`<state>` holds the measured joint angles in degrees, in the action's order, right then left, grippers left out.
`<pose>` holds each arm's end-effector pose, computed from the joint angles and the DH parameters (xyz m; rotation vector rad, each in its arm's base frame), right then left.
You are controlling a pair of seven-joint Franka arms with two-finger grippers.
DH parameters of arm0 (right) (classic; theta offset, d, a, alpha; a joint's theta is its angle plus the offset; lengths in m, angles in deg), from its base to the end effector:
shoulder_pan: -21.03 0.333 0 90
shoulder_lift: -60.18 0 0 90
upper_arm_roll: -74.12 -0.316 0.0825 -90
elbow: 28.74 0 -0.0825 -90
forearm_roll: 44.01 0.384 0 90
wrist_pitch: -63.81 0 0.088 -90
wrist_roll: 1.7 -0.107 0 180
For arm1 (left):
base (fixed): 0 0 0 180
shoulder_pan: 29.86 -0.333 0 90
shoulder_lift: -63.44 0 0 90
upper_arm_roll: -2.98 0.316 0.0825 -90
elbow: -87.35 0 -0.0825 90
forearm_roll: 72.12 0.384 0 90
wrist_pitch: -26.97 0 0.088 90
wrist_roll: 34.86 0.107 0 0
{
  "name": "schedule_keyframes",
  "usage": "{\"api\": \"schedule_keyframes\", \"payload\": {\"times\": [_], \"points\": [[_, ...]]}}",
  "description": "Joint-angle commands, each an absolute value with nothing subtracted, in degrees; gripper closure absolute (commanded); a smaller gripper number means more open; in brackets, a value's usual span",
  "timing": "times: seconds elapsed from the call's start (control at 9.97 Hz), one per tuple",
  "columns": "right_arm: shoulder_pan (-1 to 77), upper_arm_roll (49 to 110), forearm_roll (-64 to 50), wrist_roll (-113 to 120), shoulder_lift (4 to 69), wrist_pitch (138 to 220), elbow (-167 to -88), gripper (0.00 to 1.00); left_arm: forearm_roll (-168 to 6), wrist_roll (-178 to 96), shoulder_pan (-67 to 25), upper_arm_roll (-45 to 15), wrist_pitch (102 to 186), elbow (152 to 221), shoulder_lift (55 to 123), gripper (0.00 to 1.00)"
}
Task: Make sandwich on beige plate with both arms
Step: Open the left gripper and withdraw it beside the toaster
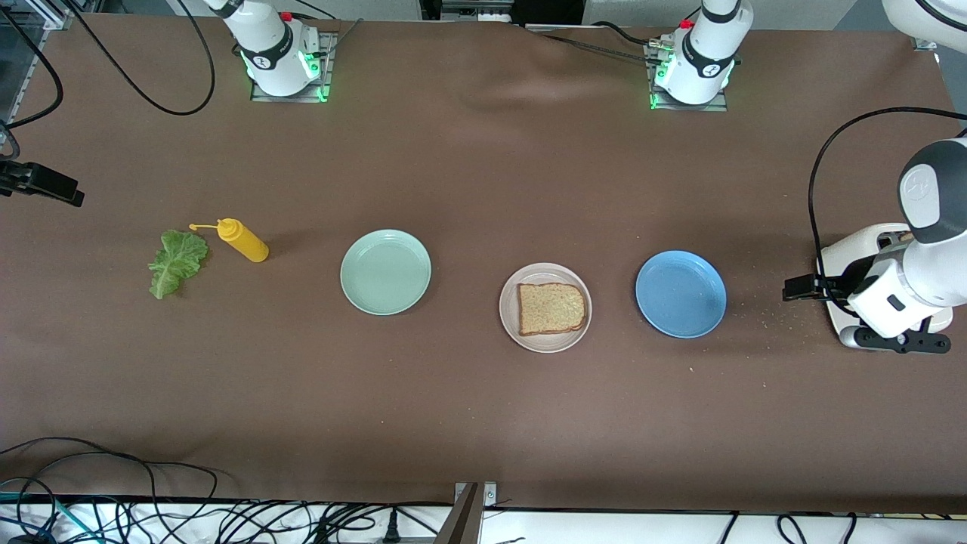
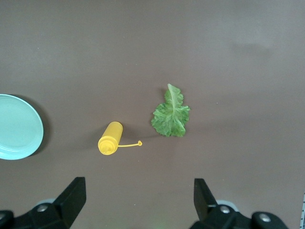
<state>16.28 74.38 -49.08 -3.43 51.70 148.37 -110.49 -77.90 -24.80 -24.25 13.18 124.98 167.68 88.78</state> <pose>0.5864 -0.0614 0.5996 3.0458 -0.1855 -0.1549 0.6740 0.0247 0.4448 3.0948 -0.1348 -0.1906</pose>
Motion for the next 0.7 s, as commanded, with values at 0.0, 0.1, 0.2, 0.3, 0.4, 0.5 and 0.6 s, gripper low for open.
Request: {"api": "schedule_keyframes", "payload": {"times": [0.0,0.1,0.2,0.3,0.4,0.5,0.6], "points": [[16.3,74.2,-49.2,-3.6,52.3,147.9,-110.8,0.0,-76.2,-22.8,-24.6,13.5,124.4,167.5,86.7,0.0],[16.5,74.0,-49.2,-3.7,52.3,147.9,-110.8,0.0,-76.2,-22.8,-24.5,14.3,124.3,163.3,86.6,0.0],[17.1,73.9,-49.2,-3.7,51.8,147.6,-110.9,0.0,-76.5,-22.7,-24.6,14.6,124.2,161.5,86.6,0.0],[18.0,74.0,-49.2,-3.9,51.6,147.0,-110.9,0.0,-76.7,-22.6,-25.2,14.3,123.7,161.0,86.5,0.0],[18.9,73.9,-49.3,-4.2,51.4,147.0,-110.8,0.0,-76.3,-22.6,-25.3,14.3,122.0,160.9,86.5,0.0],[19.4,74.1,-49.4,-3.7,51.1,147.0,-110.9,0.0,-76.4,-22.6,-25.3,14.1,121.6,160.9,85.8,0.0],[19.1,74.2,-50.2,-3.4,49.5,147.1,-110.9,0.0,-76.2,-22.6,-25.4,14.2,120.9,159.9,84.9,0.0]]}}
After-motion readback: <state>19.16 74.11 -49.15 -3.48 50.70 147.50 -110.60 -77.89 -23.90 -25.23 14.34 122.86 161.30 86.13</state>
